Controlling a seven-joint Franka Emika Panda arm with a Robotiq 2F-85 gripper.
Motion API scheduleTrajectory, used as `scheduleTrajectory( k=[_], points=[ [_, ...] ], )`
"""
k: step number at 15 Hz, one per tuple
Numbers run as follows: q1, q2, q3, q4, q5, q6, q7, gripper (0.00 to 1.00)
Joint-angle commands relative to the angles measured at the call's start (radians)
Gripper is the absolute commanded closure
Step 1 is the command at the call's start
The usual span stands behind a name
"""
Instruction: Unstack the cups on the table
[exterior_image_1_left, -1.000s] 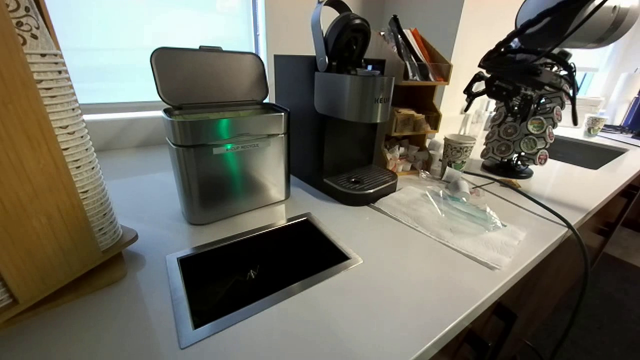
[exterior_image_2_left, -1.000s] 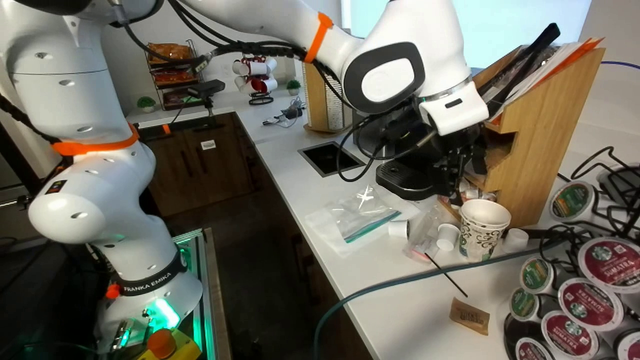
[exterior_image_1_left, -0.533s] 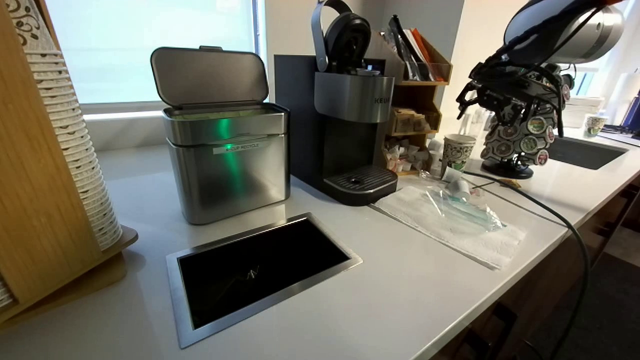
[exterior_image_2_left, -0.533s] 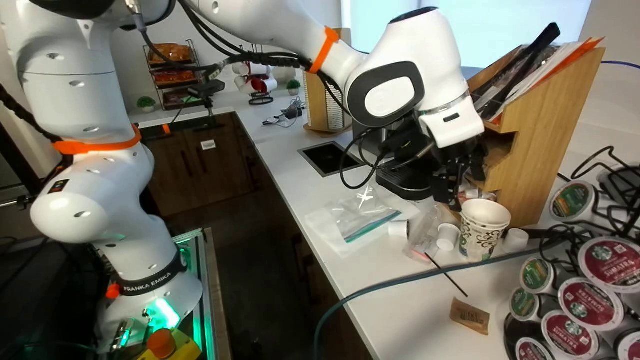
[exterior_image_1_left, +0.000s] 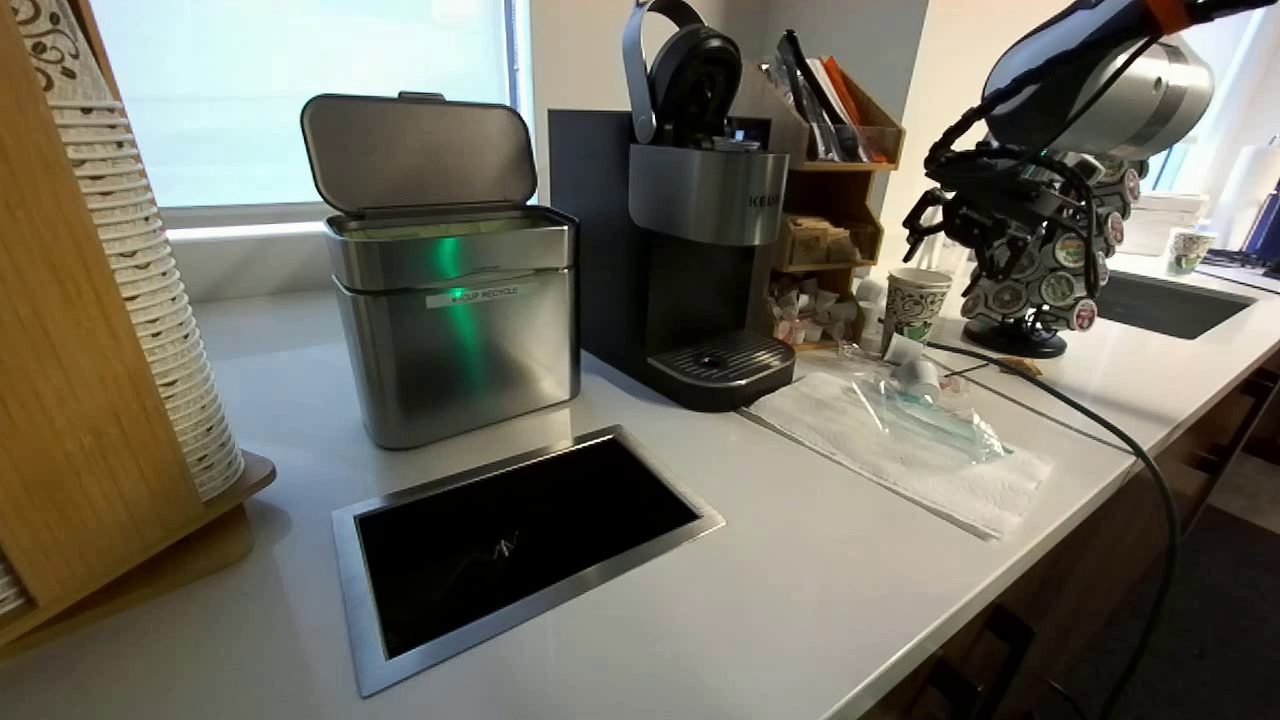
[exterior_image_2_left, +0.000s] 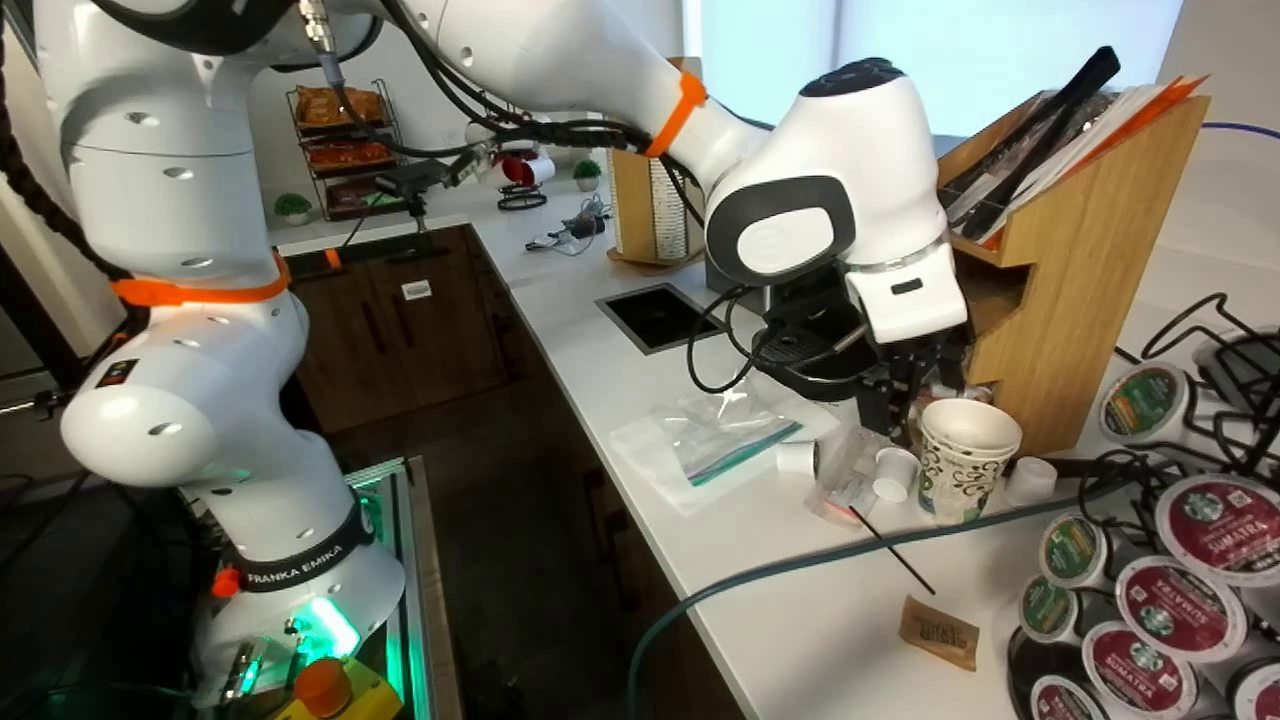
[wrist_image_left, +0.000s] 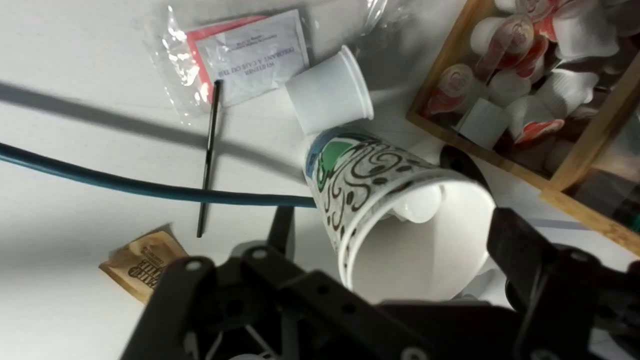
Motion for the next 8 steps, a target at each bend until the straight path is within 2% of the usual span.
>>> scheduleTrajectory(
  k=[1,2,3,4,5,8],
  points=[
    [-0.002,0.016,-0.006,0.030,0.059,-0.013,-0.017,0.10],
    [-0.002,0.016,-0.010,0.036,0.062,-0.016,-0.010,0.10],
    [0.000,0.013,-0.016,0.036,0.059,-0.024,0.001,0.23],
    [-0.001,0.015,-0.018,0.040,0.061,-0.028,0.001,0.32],
    [0.000,0.016,-0.023,0.042,0.057,-0.031,0.005,0.36],
    [-0.002,0.018,-0.026,0.042,0.063,-0.048,0.007,0.60]
  ],
)
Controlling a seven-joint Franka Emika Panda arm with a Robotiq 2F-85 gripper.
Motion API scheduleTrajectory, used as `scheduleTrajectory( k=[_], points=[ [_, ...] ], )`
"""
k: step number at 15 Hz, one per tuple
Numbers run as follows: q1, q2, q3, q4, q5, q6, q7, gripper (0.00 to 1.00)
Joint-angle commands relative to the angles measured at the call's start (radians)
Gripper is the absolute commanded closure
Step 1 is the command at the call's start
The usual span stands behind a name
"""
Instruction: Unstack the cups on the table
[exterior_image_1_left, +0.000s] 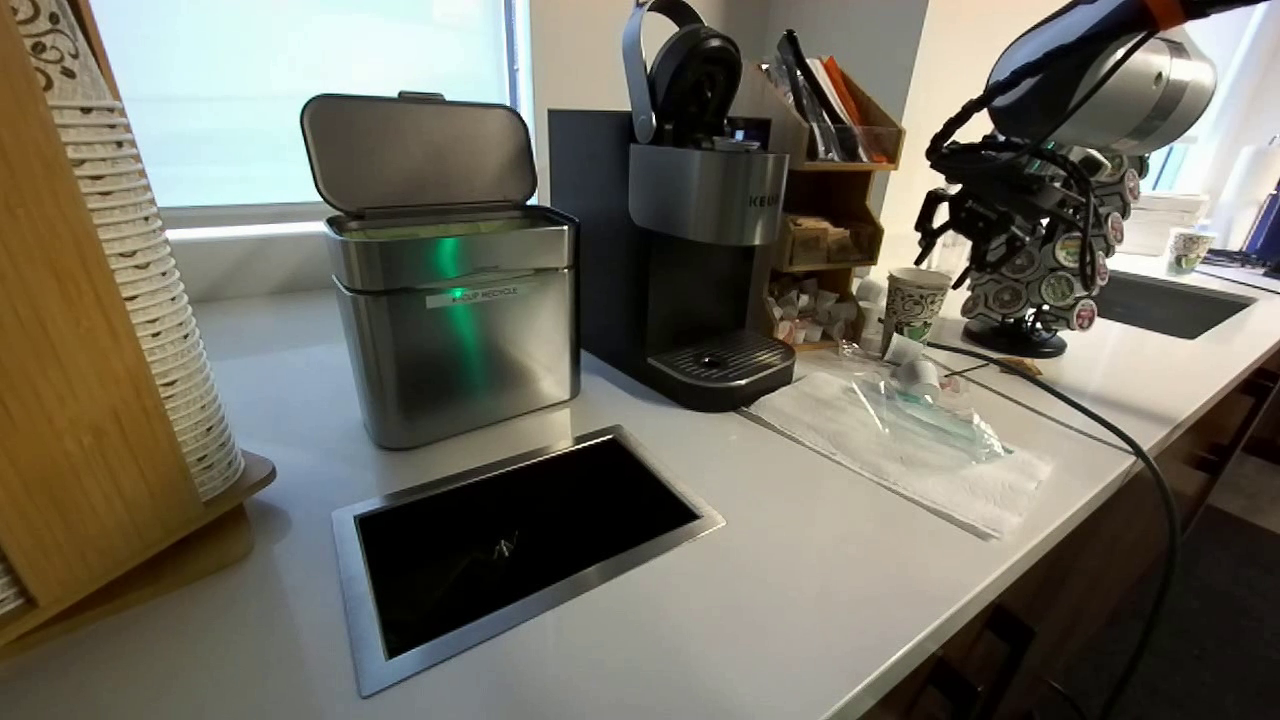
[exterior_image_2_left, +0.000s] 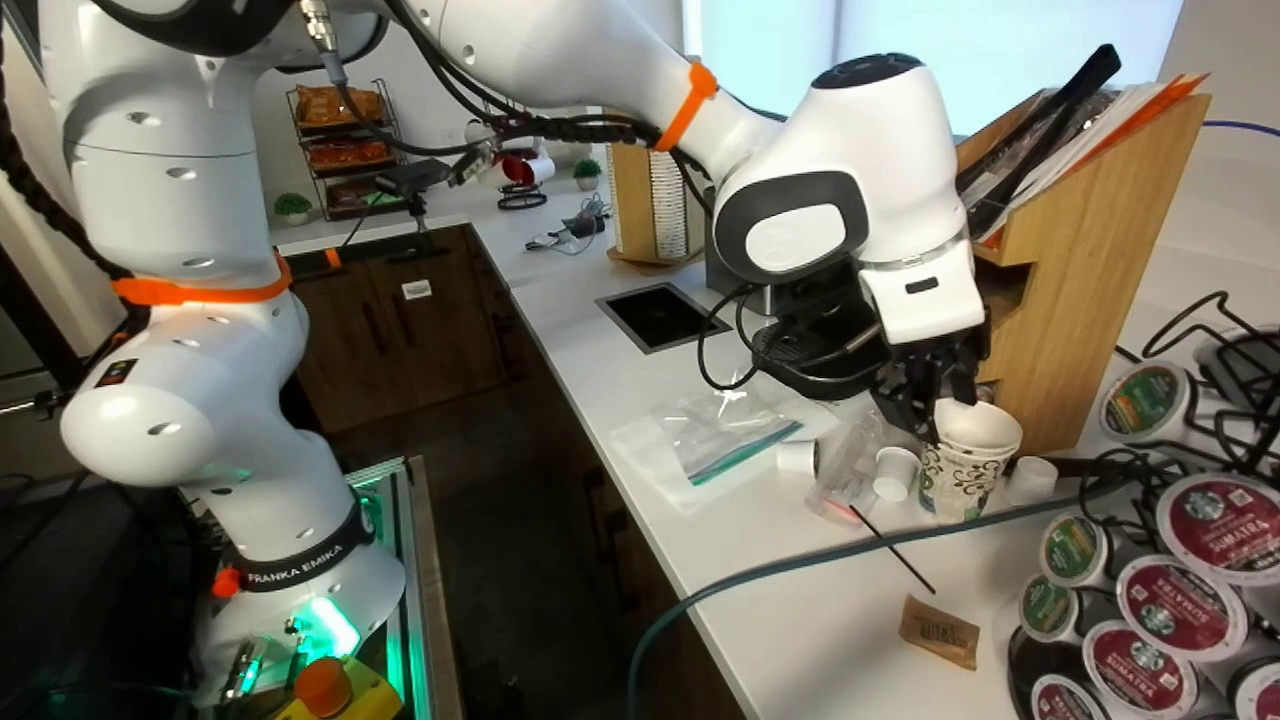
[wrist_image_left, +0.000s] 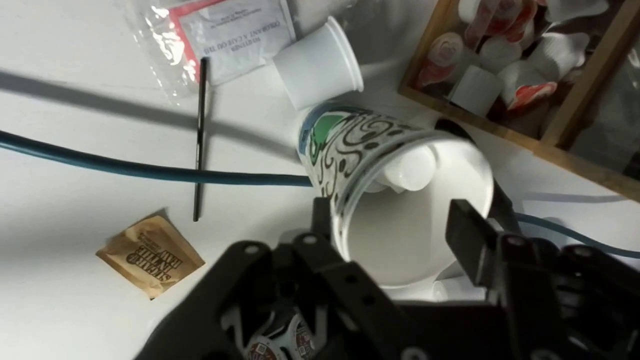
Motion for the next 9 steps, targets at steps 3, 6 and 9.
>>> scheduleTrajectory(
  k=[3,6,9],
  points=[
    [0.001,0.006,-0.009,0.012,0.030,-0.057,0.008,0.76],
    [0.001,0.009,-0.010,0.016,0.030,-0.068,0.013,0.92],
    [0.001,0.009,-0.011,0.016,0.029,-0.077,0.014,0.98]
  ],
)
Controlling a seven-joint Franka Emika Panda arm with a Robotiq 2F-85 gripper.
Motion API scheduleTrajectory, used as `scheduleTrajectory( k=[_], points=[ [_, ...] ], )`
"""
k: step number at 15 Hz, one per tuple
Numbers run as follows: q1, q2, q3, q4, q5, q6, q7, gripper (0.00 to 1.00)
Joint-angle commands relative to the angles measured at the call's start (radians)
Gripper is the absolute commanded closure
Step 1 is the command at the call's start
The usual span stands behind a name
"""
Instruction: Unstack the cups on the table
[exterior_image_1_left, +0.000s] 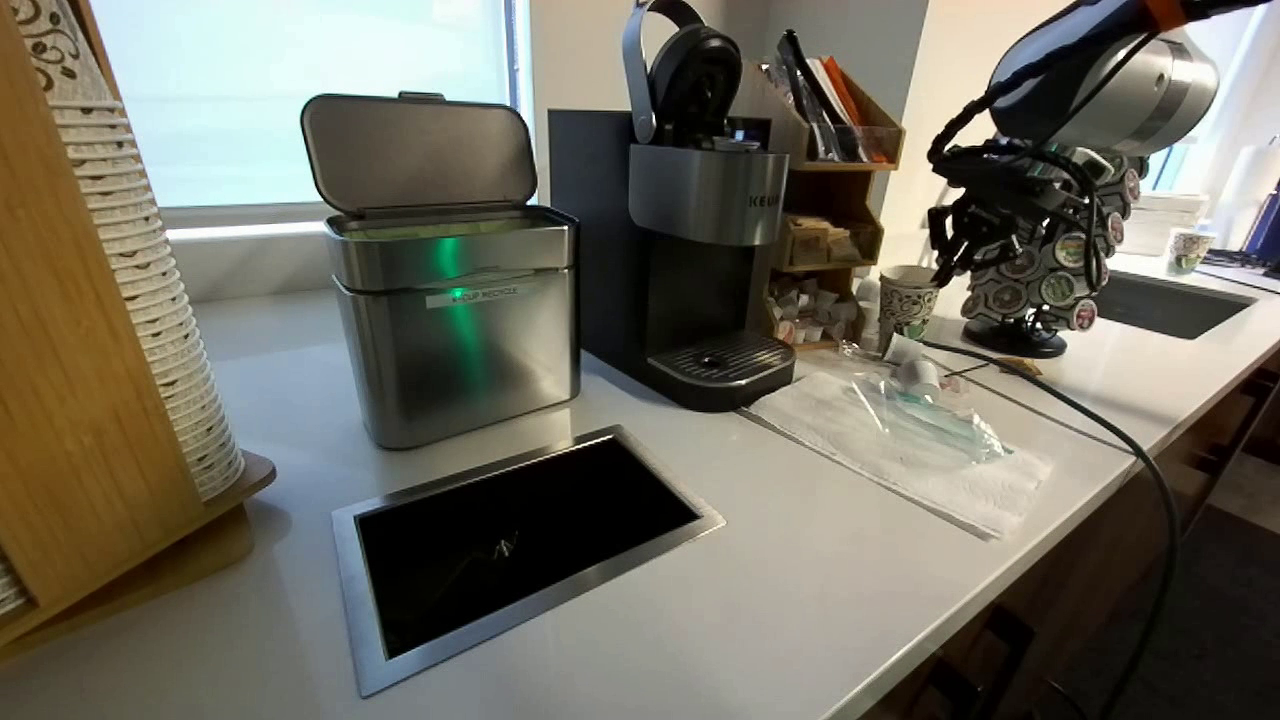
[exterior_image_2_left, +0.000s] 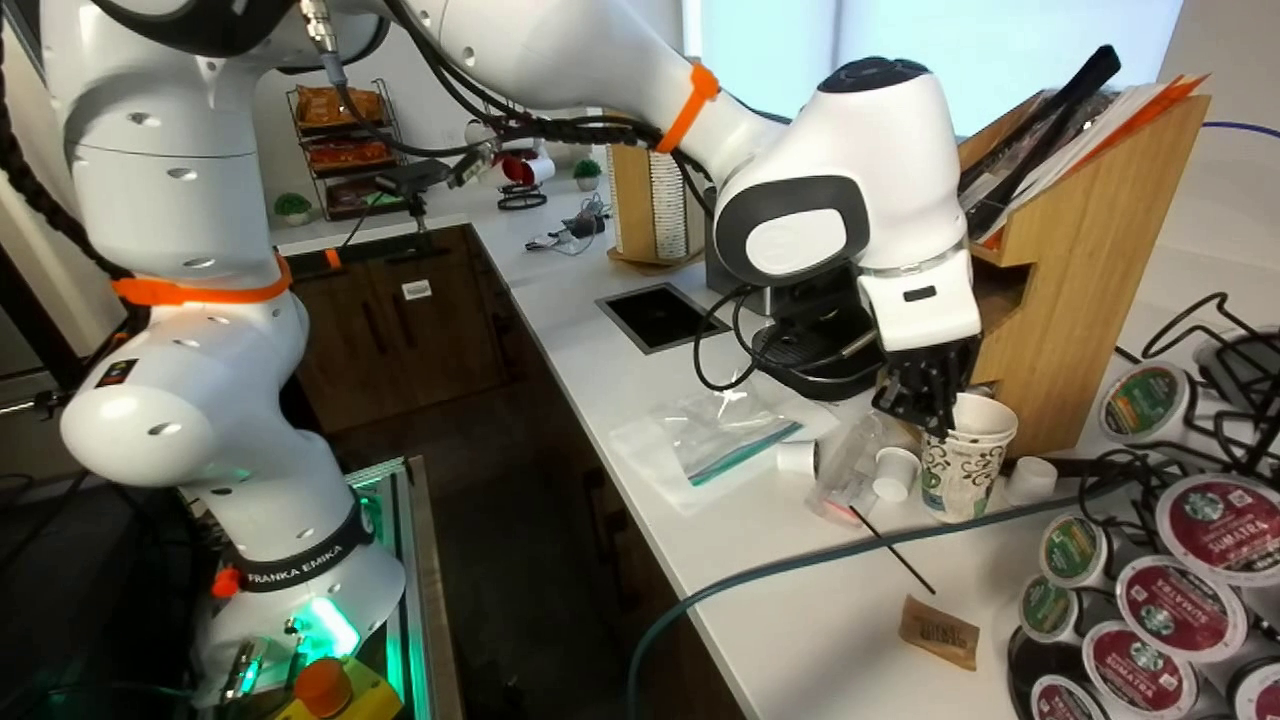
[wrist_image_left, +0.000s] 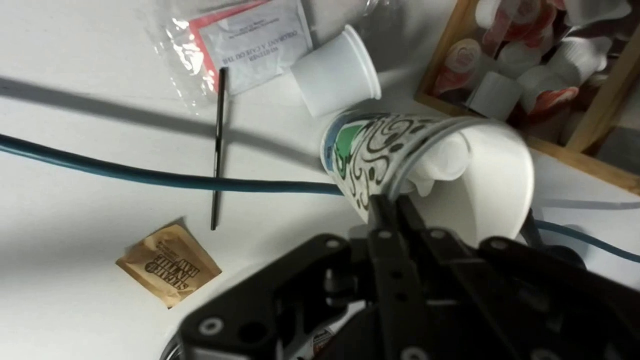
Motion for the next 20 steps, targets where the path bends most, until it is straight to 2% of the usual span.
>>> scheduleTrajectory(
  k=[1,3,6,7,8,9,10,11,12,13,14,15,16,17,18,19,20],
  points=[
    [0.001,0.004,-0.005,0.014,0.025,-0.044,0.005,1.00],
    [-0.006,-0.033,0.008,-0.006,0.046,-0.046,-0.037,0.99],
    [0.007,-0.101,-0.026,-0.057,0.008,0.081,0.011,0.99],
    [-0.030,-0.132,0.017,-0.053,0.115,0.032,-0.107,0.99],
    [-0.037,-0.149,0.019,-0.055,0.148,0.015,-0.134,0.99],
    [-0.010,-0.139,-0.033,-0.059,0.049,0.090,-0.012,0.99],
    [-0.040,-0.169,0.004,-0.051,0.167,-0.002,-0.143,0.99],
    [-0.047,-0.179,0.011,-0.046,0.210,-0.076,-0.197,0.99],
    [-0.012,-0.150,-0.055,-0.070,-0.022,0.065,0.043,0.99],
    [-0.044,-0.174,-0.014,-0.041,0.143,-0.116,-0.166,0.99],
    [-0.041,-0.167,-0.023,-0.044,0.102,-0.147,-0.136,0.99],
    [-0.020,-0.142,-0.062,-0.068,-0.082,-0.001,0.068,0.99],
    [-0.041,-0.147,-0.044,-0.031,0.012,-0.157,-0.062,0.99],
    [-0.056,-0.166,-0.012,-0.043,0.150,-0.192,-0.207,0.99],
    [-0.023,-0.132,-0.067,-0.066,-0.102,-0.016,0.077,0.99],
    [-0.052,-0.150,-0.027,-0.034,0.103,-0.168,-0.159,0.99],
    [-0.059,-0.161,-0.005,-0.045,0.198,-0.177,-0.245,0.99]
  ],
)
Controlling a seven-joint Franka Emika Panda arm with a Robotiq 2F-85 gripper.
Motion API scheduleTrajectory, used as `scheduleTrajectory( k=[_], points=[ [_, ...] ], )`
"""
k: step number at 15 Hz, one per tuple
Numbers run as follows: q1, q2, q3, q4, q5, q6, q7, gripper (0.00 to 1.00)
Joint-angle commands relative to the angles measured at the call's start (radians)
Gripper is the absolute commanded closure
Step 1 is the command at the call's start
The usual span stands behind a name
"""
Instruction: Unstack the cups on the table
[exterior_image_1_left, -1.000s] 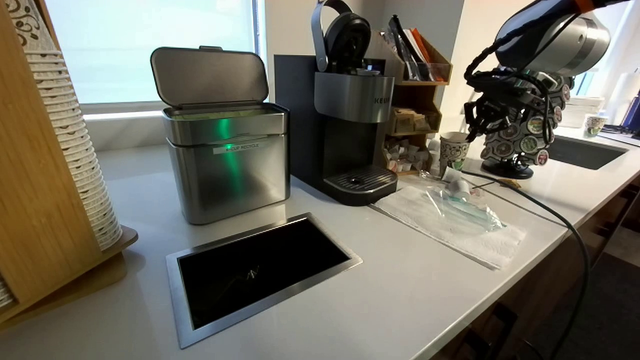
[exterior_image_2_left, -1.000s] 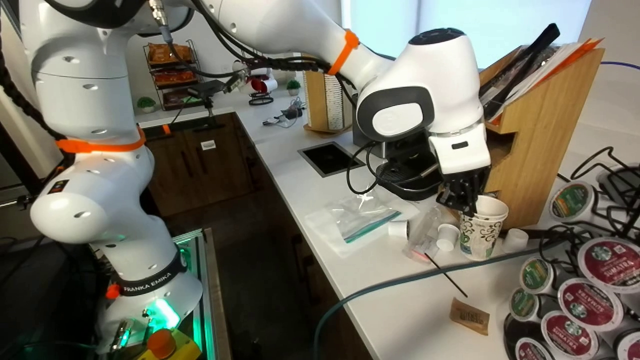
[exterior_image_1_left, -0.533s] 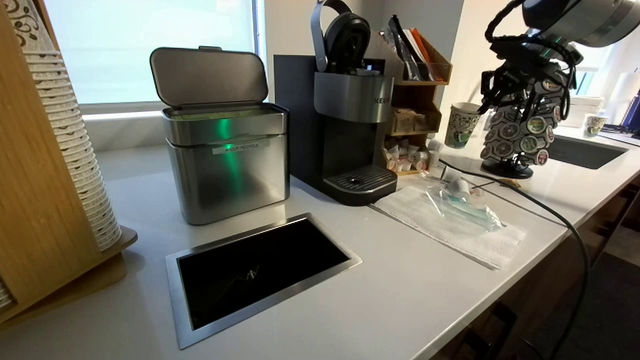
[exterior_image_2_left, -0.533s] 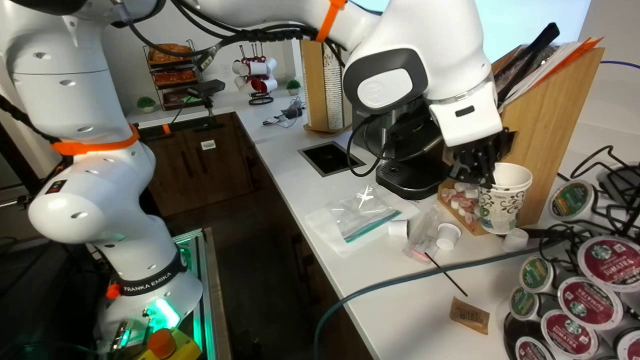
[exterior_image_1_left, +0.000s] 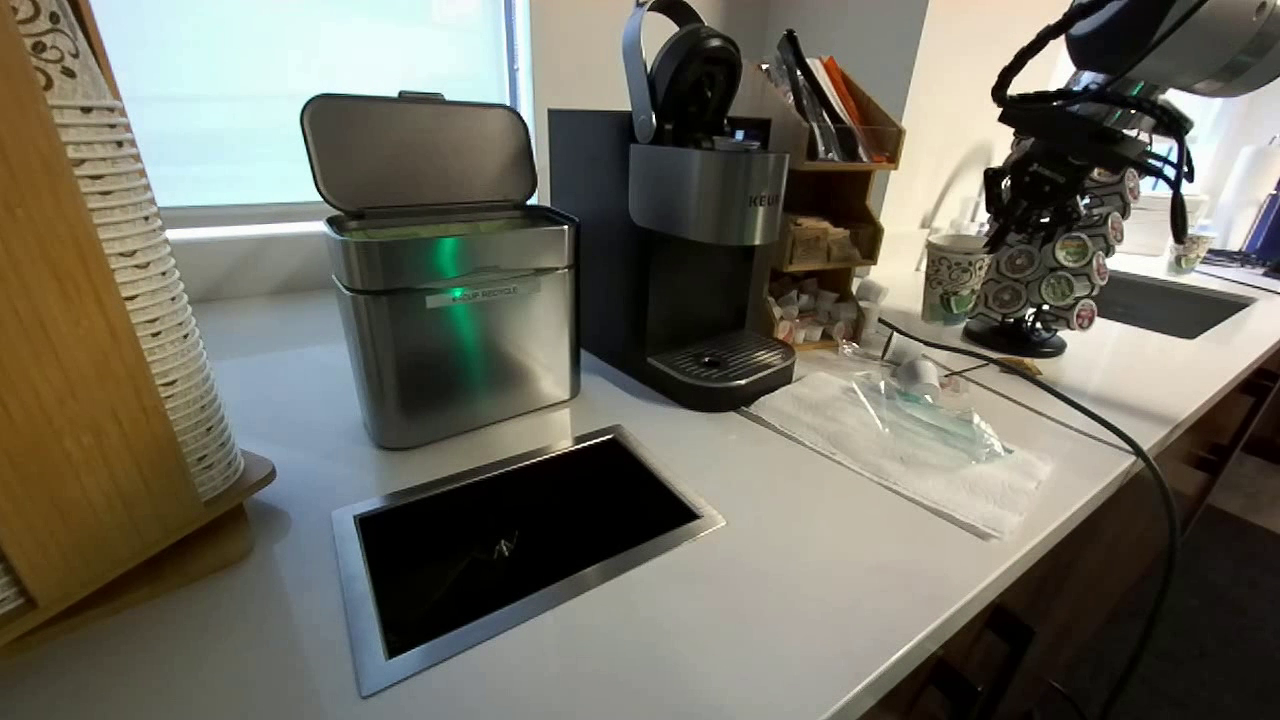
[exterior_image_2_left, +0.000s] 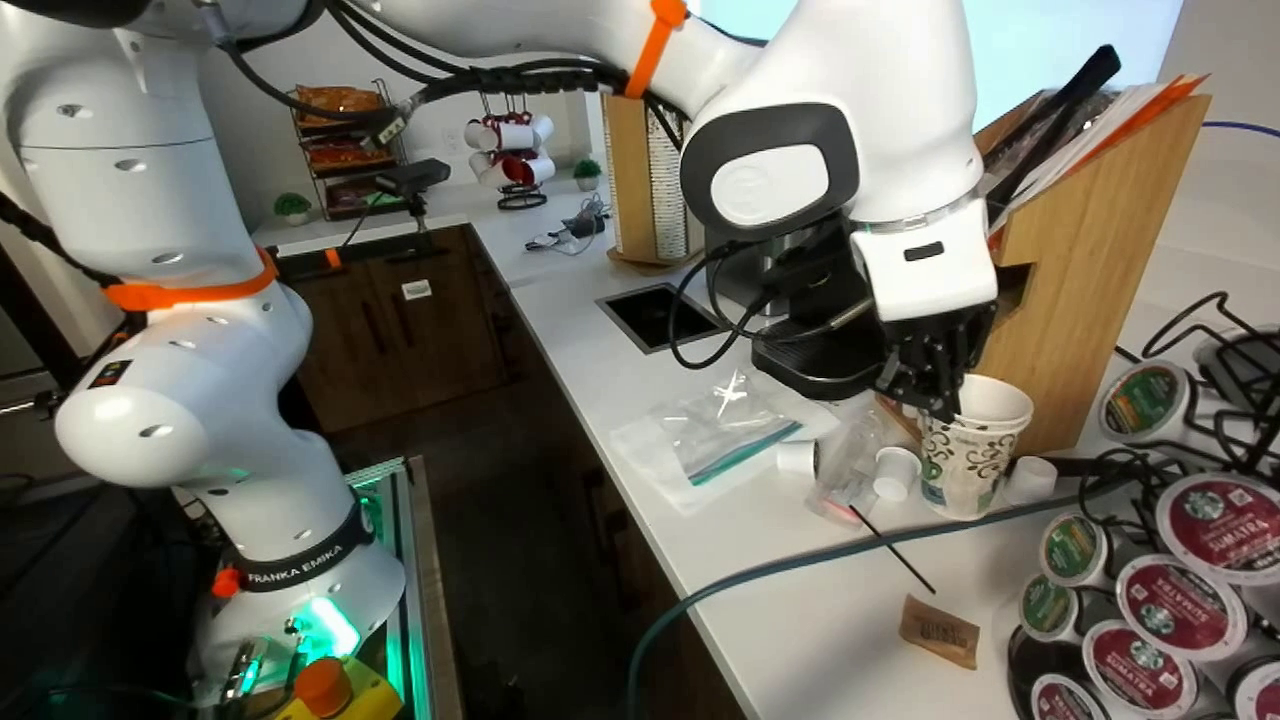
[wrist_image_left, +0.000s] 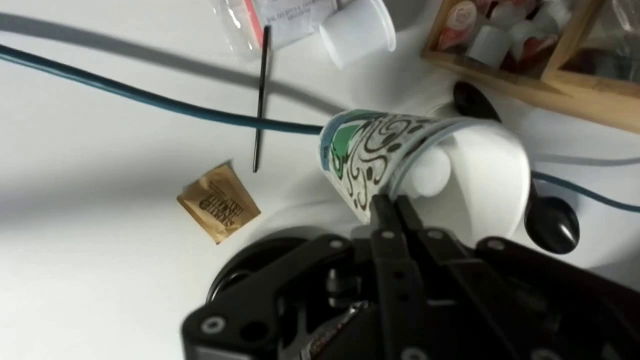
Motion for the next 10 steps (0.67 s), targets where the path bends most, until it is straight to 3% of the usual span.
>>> scheduleTrajectory(
  k=[1,2,3,4,5,6,7,8,9,10],
  points=[
    [0.008,0.007,-0.003,-0.013,0.000,0.028,0.005,0.99],
    [-0.022,-0.016,0.040,0.007,0.240,-0.098,-0.246,0.99],
    [0.007,0.014,0.004,-0.005,0.048,0.015,-0.043,0.99],
    [-0.022,-0.013,0.045,0.005,0.284,-0.103,-0.294,0.99],
    [0.013,0.026,0.003,-0.006,0.051,0.063,-0.060,0.99],
    [-0.022,-0.001,0.048,0.014,0.304,-0.095,-0.331,0.99],
    [-0.001,0.024,0.020,0.010,0.160,-0.009,-0.187,0.99],
    [-0.009,0.021,0.034,0.014,0.247,-0.057,-0.256,0.99],
    [-0.011,0.025,0.028,0.023,0.231,-0.069,-0.253,0.99],
    [0.012,0.041,0.007,-0.002,0.114,0.068,-0.125,0.99]
  ],
)
